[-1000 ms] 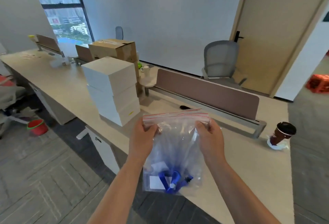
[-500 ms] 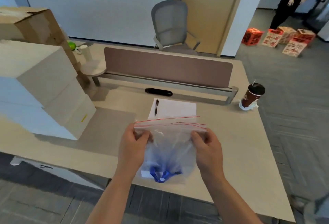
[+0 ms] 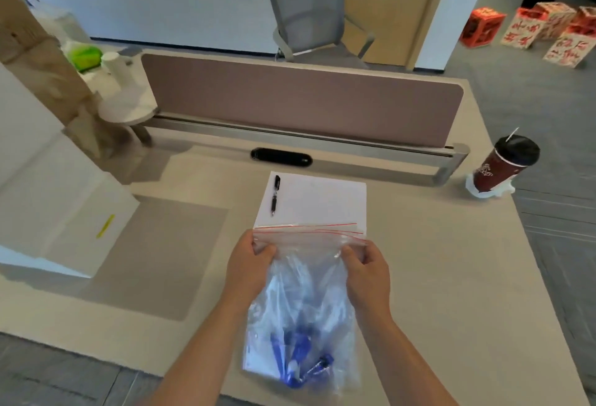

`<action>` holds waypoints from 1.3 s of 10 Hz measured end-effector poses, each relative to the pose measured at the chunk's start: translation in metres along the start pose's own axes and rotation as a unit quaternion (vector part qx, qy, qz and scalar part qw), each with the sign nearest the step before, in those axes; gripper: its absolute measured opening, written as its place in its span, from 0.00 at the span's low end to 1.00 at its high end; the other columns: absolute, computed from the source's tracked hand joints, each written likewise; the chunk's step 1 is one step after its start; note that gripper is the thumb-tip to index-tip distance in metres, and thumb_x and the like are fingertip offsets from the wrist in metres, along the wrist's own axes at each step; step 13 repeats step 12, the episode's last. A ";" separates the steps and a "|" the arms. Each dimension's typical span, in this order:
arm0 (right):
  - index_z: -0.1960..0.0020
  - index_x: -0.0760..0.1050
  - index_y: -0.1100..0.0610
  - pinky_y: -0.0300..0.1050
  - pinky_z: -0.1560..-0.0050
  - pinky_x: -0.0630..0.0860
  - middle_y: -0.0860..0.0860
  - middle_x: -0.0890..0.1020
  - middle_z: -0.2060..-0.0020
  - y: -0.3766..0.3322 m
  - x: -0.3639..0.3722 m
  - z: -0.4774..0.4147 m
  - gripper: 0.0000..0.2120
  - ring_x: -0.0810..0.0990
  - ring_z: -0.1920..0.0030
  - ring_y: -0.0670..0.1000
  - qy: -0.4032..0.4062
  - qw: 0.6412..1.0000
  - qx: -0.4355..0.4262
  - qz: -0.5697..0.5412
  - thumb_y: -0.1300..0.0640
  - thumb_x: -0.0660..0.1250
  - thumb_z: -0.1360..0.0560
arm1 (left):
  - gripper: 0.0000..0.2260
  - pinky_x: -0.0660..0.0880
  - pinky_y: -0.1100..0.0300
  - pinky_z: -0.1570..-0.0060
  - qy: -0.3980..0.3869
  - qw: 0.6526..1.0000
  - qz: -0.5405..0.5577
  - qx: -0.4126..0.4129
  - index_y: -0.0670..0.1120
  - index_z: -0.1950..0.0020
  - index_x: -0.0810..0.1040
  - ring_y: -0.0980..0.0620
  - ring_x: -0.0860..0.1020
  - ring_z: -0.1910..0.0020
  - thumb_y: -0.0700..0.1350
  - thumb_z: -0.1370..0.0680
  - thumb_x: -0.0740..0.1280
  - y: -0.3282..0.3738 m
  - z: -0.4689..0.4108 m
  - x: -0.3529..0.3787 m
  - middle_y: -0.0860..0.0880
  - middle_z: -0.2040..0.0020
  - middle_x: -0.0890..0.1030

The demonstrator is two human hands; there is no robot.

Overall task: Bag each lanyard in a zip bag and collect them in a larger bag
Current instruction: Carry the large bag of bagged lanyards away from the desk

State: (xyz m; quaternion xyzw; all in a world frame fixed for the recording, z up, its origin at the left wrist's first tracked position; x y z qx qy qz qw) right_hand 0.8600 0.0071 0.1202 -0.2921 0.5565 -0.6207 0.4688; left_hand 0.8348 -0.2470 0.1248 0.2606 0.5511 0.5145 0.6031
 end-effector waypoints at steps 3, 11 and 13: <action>0.58 0.76 0.50 0.39 0.59 0.71 0.49 0.80 0.62 0.048 0.029 -0.102 0.07 0.75 0.62 0.47 0.026 0.999 -0.016 0.033 0.61 0.67 0.24 | 0.04 0.72 0.60 0.65 -0.009 0.999 -0.040 -0.006 0.44 0.52 0.77 0.52 0.76 0.63 0.38 0.25 0.67 -0.019 -0.105 0.058 0.51 0.61 0.80; 0.37 0.71 0.53 0.39 0.51 0.70 0.45 0.77 0.48 0.081 0.035 -0.136 0.17 0.76 0.50 0.46 0.093 0.994 0.033 0.045 0.52 0.69 0.24 | 0.22 0.70 0.57 0.35 -0.034 0.995 -0.028 0.084 0.50 0.30 0.71 0.54 0.72 0.37 0.41 0.23 0.69 -0.033 -0.161 0.065 0.56 0.36 0.72; 0.38 0.71 0.52 0.44 0.42 0.71 0.45 0.76 0.43 0.076 0.030 -0.131 0.16 0.75 0.42 0.47 0.116 0.991 0.025 0.059 0.51 0.68 0.23 | 0.22 0.69 0.57 0.34 -0.037 0.994 -0.028 0.096 0.51 0.29 0.70 0.55 0.72 0.36 0.42 0.22 0.68 -0.026 -0.159 0.064 0.55 0.32 0.72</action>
Point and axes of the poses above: each hand's wrist, its own z-axis away from the middle knuckle, its own x-axis out of the palm, y = z × x, the point moved 10 cm from there along -z, towards the middle knuckle
